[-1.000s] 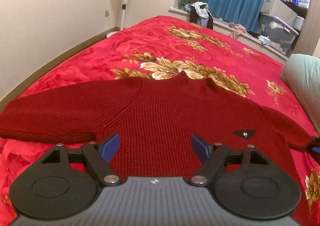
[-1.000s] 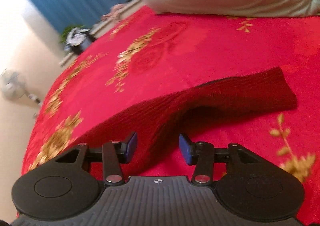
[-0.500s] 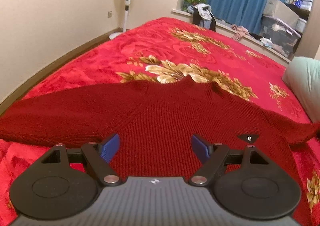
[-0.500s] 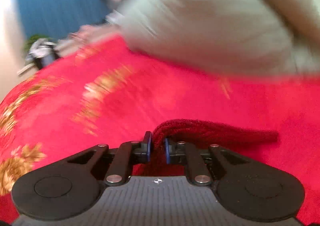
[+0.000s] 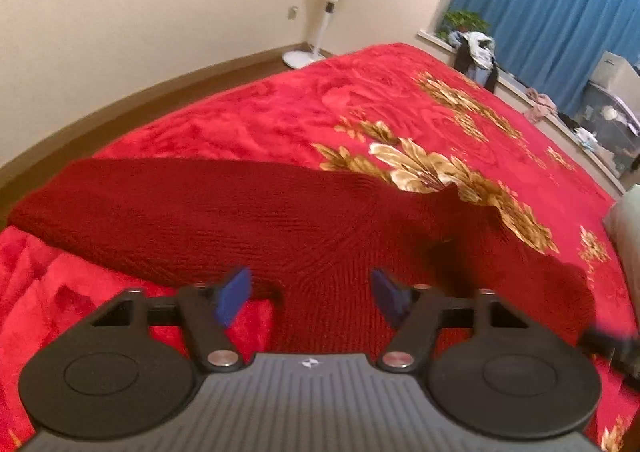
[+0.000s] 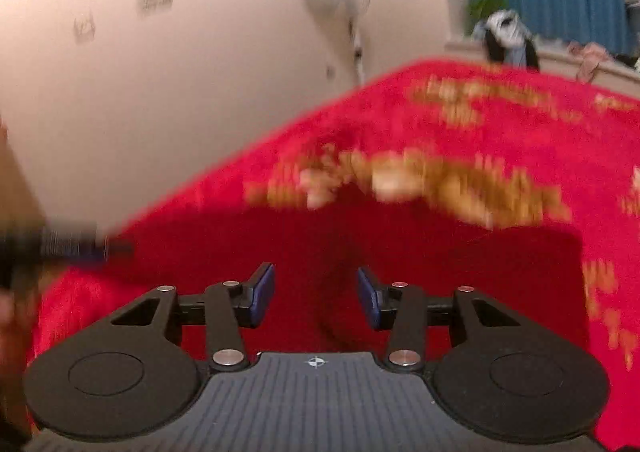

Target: Fold small clothes

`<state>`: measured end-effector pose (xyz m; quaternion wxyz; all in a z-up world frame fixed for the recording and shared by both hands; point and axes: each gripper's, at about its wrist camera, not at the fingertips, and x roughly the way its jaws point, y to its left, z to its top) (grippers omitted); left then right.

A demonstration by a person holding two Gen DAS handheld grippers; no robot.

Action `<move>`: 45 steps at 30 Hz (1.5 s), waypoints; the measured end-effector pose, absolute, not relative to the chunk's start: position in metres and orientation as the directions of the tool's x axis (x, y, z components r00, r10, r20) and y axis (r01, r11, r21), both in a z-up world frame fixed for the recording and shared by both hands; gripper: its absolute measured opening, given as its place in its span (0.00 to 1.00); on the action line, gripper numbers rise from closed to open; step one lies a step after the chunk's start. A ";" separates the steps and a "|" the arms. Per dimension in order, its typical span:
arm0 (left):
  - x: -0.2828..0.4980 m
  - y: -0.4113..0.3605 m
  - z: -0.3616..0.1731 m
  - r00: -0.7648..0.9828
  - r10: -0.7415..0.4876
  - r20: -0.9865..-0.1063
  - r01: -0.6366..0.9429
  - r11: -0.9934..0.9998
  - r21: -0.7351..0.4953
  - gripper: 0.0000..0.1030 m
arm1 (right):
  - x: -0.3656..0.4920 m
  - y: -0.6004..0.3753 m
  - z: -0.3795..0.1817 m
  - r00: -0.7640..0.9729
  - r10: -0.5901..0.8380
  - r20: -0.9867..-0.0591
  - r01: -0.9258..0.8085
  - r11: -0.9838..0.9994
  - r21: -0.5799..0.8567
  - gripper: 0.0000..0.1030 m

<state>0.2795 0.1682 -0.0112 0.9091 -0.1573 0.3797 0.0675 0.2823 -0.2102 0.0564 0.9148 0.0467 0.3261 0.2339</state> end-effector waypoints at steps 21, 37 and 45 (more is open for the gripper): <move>0.363 0.157 -0.109 0.627 -0.357 -0.692 -0.257 0.744 -0.617 0.43 | 0.136 -0.329 -0.039 0.681 0.085 -0.727 -0.149 0.989 -0.024 0.47; 0.328 0.137 -0.034 0.759 0.022 -0.650 -0.179 0.968 -0.176 0.10 | 0.132 -0.329 -0.035 0.703 0.090 -0.705 -0.149 0.989 -0.022 0.49; 0.339 0.120 -0.075 0.625 -0.154 -0.765 -0.042 0.972 -0.229 0.23 | 0.129 -0.331 -0.028 0.699 0.082 -0.711 -0.112 0.994 0.004 0.47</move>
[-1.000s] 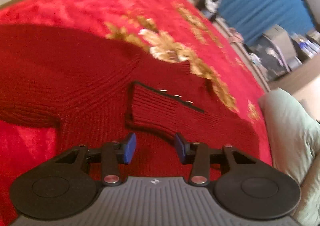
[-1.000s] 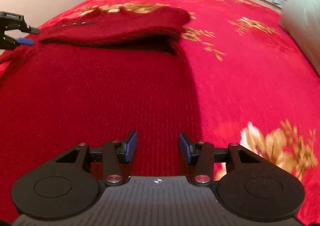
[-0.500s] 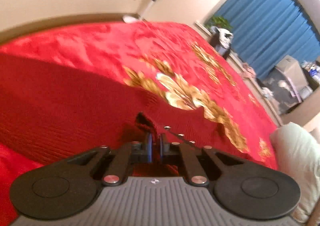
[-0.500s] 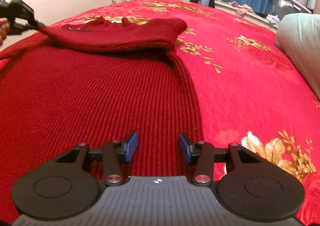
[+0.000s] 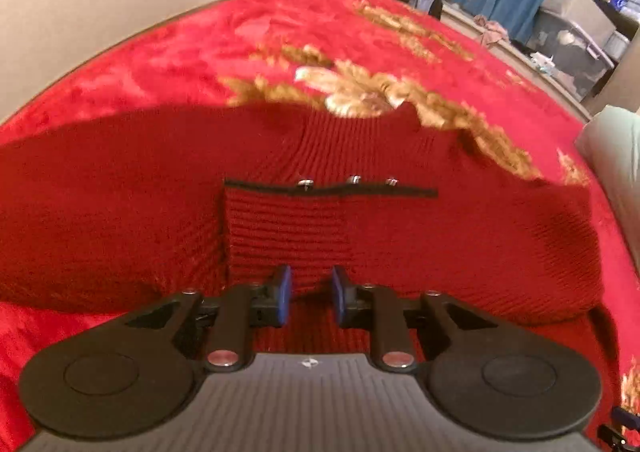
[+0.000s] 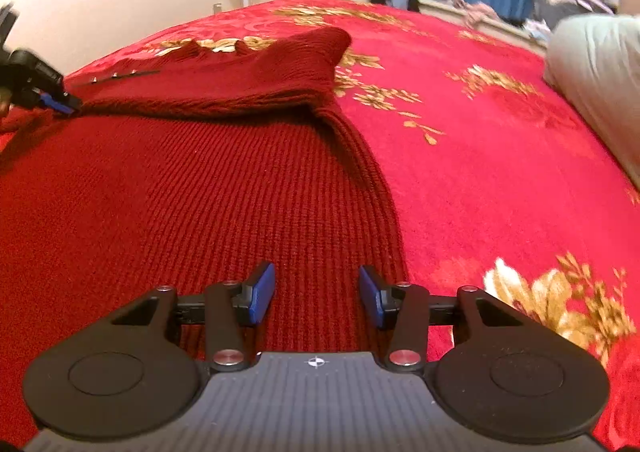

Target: Fold small clothes

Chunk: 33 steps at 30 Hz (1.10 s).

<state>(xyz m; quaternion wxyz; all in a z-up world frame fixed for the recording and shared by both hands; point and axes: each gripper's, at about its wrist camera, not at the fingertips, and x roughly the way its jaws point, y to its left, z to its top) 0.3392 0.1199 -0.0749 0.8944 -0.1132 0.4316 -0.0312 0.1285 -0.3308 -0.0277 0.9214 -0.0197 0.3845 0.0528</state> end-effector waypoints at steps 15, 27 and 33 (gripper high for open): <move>0.256 0.196 0.022 0.764 -0.087 -0.640 -0.127 0.951 -0.281 0.25 | 0.072 -0.366 0.070 0.839 0.127 -0.530 -0.054 0.987 0.150 0.47; 0.234 0.337 -0.056 0.699 -0.044 -0.714 -0.482 0.709 -0.516 0.40 | 0.094 -0.357 0.007 0.737 0.129 -0.663 -0.054 0.990 0.133 0.46; 0.235 0.381 -0.076 0.678 0.001 -0.735 -0.619 0.540 -0.571 0.44 | 0.116 -0.349 -0.022 0.642 0.056 -0.765 -0.028 0.998 0.050 0.44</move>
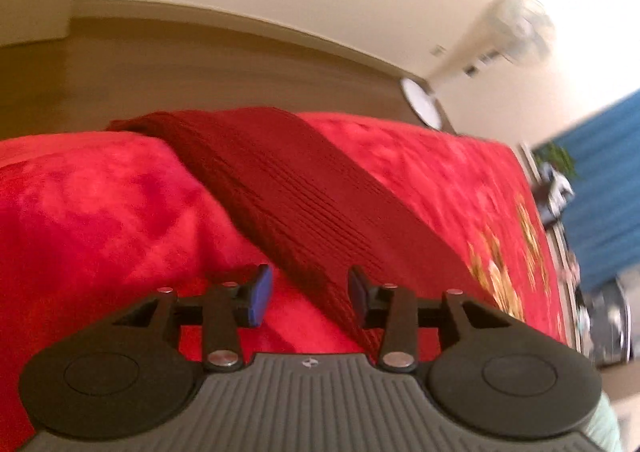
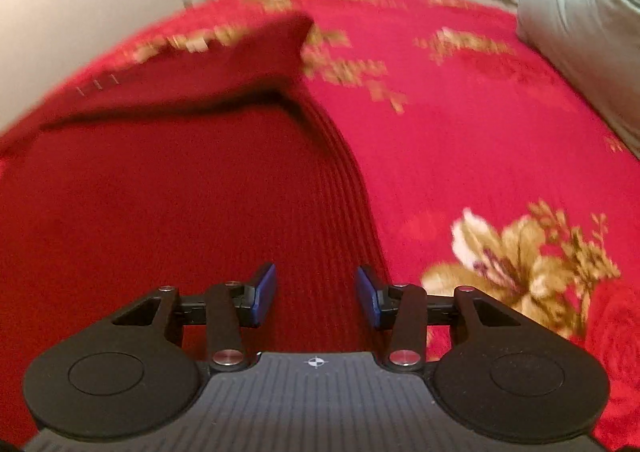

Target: Fold small clothes

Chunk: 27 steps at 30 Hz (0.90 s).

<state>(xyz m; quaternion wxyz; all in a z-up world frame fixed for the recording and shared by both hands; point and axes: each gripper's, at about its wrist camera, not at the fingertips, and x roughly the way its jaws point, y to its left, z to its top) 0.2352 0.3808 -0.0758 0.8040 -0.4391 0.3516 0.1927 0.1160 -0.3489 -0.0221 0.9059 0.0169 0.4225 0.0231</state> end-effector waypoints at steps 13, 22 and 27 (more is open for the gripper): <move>0.248 0.399 -0.089 0.663 0.120 -0.739 -0.678 0.514 -0.525 0.35 | 0.115 -0.345 -0.025 0.646 0.061 -0.761 -0.065 0.998 0.025 0.44; 0.269 0.325 -0.029 0.662 0.416 -0.623 -0.657 0.722 -0.216 0.10 | 0.115 -0.344 -0.025 0.646 0.060 -0.761 -0.068 0.997 0.021 0.44; 0.256 0.172 0.039 0.923 0.290 -0.251 -0.287 0.957 0.050 0.10 | 0.114 -0.344 -0.025 0.658 0.056 -0.751 -0.068 0.998 0.015 0.43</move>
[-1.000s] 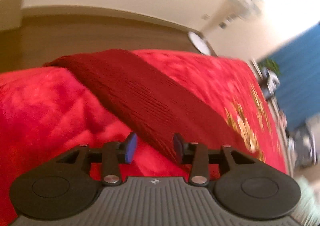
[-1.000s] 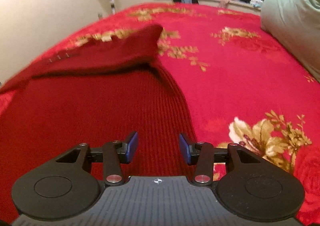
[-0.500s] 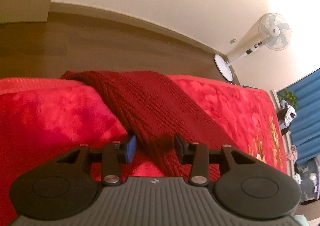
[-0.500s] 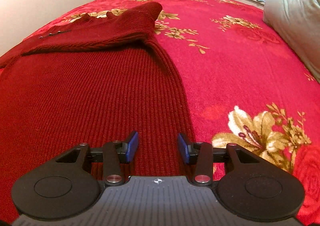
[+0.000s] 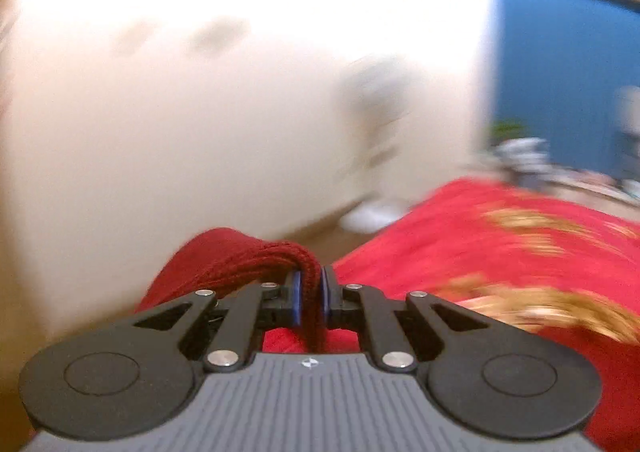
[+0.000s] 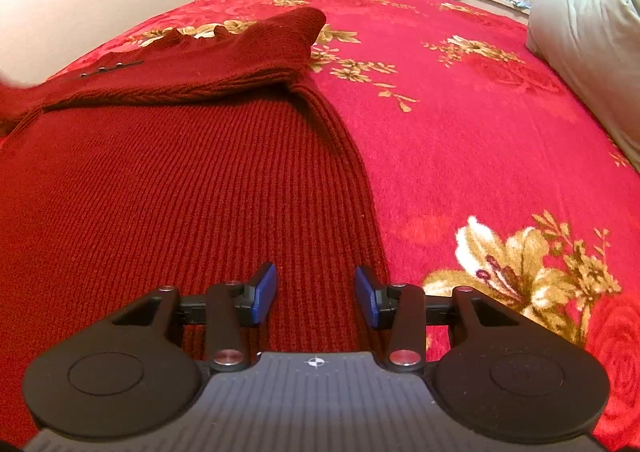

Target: Fold small clothes

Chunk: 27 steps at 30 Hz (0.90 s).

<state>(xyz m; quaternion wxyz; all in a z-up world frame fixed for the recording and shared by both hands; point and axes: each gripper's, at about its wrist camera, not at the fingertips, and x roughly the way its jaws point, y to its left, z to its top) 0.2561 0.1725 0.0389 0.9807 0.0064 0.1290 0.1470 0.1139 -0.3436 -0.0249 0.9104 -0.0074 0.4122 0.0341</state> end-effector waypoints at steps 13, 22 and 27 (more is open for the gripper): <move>0.289 0.125 -0.006 0.805 -0.203 -0.558 0.158 0.979 -0.128 0.38 | 0.105 -0.344 -0.023 0.711 0.074 -0.699 -0.077 0.997 0.027 0.43; 0.313 0.181 -0.007 0.746 -0.075 -0.662 -0.036 0.988 -0.152 0.38 | 0.153 -0.343 0.012 0.769 0.269 -0.580 0.030 0.891 0.453 0.49; 0.308 0.175 -0.011 0.745 -0.089 -0.661 -0.001 0.991 -0.134 0.39 | 0.221 -0.325 -0.023 0.696 0.282 -0.660 0.218 0.793 0.568 0.51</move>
